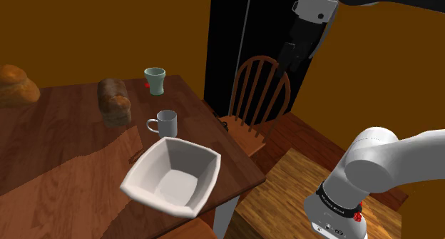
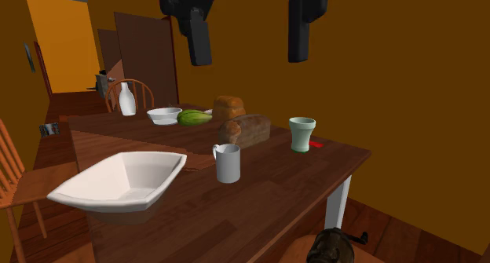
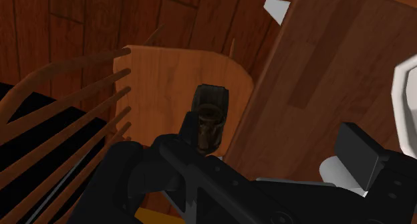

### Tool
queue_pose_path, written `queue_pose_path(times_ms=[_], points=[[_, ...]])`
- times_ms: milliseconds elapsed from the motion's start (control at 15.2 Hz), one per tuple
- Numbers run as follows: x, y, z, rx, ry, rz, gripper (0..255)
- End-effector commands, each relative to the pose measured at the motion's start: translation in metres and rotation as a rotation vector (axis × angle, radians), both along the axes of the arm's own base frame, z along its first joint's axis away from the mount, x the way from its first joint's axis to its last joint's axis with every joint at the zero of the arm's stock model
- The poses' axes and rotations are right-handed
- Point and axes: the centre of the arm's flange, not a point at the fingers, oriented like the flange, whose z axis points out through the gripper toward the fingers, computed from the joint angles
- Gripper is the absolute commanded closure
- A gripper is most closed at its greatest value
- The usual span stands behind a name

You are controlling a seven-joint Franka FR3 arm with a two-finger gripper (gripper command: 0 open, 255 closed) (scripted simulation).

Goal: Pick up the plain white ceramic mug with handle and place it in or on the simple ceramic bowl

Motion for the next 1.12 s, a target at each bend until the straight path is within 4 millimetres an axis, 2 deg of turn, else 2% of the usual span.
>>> queue_pose_path(times_ms=[0,1056], points=[[0.000,0.000,0.000,0.000,0.000,0.000,0],[0.141,0.097,-0.116,0.017,-0.032,0.003,0]])
